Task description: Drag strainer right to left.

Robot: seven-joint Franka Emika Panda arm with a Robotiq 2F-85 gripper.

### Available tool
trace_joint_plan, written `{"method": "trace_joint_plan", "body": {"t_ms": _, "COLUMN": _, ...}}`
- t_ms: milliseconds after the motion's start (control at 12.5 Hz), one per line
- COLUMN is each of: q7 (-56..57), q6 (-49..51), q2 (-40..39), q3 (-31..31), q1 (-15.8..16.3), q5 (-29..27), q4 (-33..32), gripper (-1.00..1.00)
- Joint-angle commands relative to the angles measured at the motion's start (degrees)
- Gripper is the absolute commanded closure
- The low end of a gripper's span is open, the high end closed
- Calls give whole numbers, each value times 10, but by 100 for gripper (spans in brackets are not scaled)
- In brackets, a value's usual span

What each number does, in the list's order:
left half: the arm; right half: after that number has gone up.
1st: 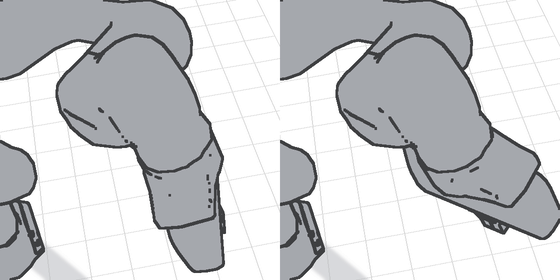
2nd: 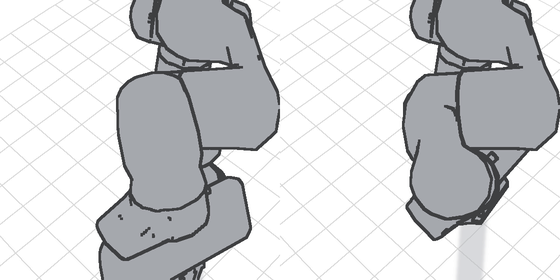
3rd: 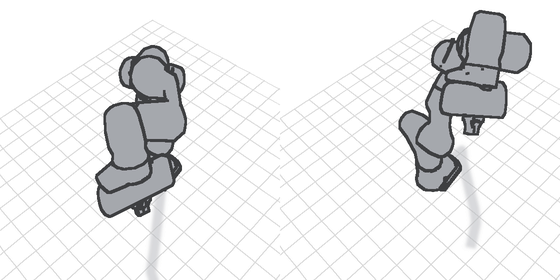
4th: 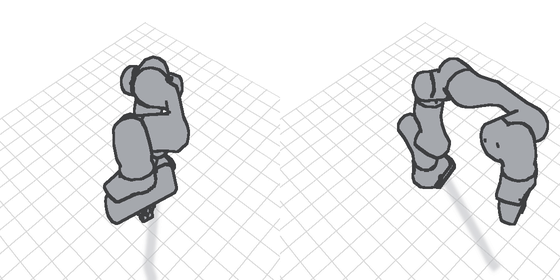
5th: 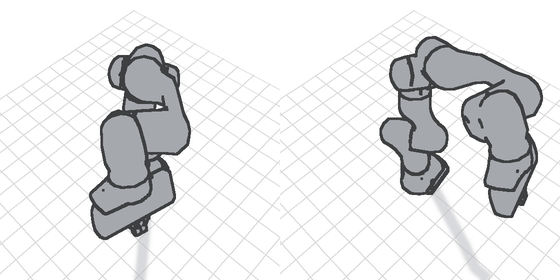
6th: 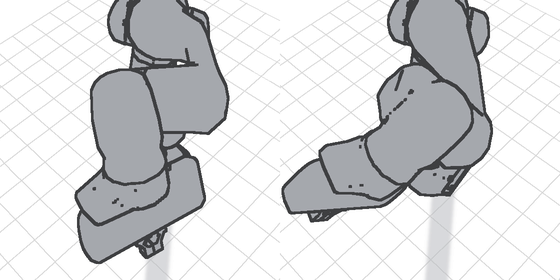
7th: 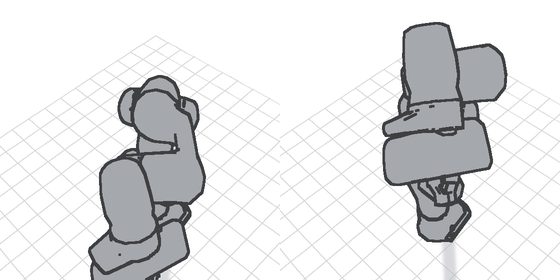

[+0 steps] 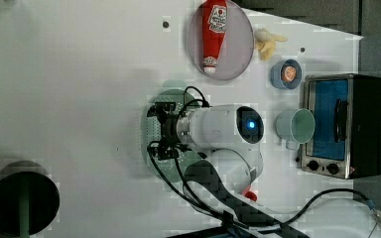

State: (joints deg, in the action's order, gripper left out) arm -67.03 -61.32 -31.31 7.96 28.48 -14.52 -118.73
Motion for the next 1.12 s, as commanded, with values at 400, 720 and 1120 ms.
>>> {"method": "trace_joint_plan", "body": {"t_ms": 400, "q7": -49, "q6": 7, "q2": -45, "q3": 5, "q1": 51, "q5": -22, "q4": 56, "gripper": -100}}
{"method": "trace_joint_plan", "body": {"t_ms": 720, "q7": -51, "q6": 7, "q2": -66, "q3": 5, "q1": 66, "q5": -23, "q4": 86, "gripper": -100}}
{"method": "trace_joint_plan", "body": {"t_ms": 1120, "q7": 46, "q6": 81, "q2": 0, "q3": -22, "q1": 66, "q5": 7, "q4": 79, "gripper": -100}}
